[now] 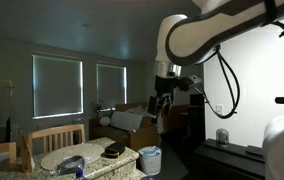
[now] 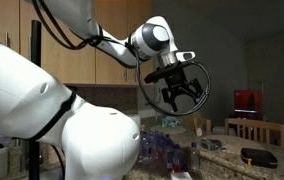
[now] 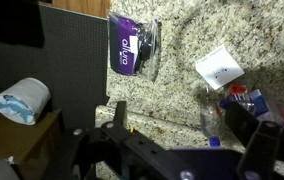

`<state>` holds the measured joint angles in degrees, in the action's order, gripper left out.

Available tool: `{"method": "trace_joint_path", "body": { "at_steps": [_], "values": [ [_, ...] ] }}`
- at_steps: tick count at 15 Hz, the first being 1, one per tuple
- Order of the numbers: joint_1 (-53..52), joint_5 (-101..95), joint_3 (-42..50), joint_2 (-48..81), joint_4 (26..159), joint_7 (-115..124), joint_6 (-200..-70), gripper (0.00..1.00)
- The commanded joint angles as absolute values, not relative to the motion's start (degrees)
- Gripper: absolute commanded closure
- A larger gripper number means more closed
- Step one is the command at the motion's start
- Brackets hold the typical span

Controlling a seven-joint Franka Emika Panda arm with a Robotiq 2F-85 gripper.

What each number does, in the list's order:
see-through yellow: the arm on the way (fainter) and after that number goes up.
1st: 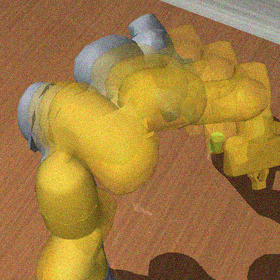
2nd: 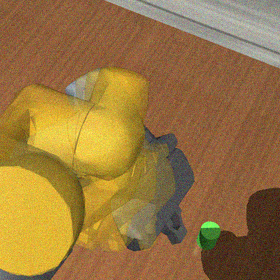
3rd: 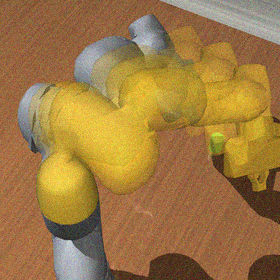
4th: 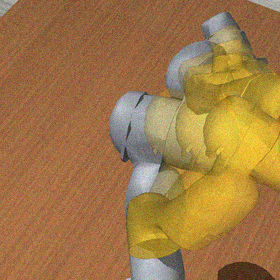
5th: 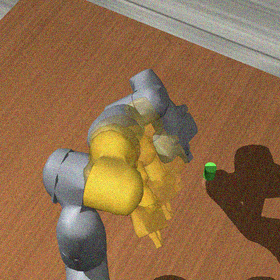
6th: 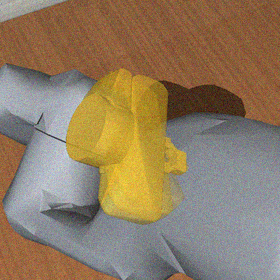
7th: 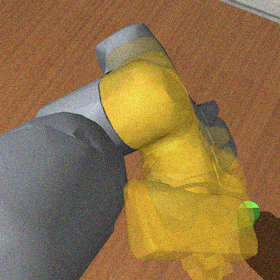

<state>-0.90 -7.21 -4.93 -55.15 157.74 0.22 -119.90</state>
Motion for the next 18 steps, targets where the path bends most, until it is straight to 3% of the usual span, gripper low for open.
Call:
{"method": "trace_joint_path", "body": {
  "at_steps": [1, 18],
  "values": [
    [-1.21, -7.48, -4.69, -55.09, 157.65, 0.46, -119.78, 0.0],
    [-4.87, -4.73, -6.98, -50.02, 158.73, 1.66, -122.69, 0.0]
  ]
}}
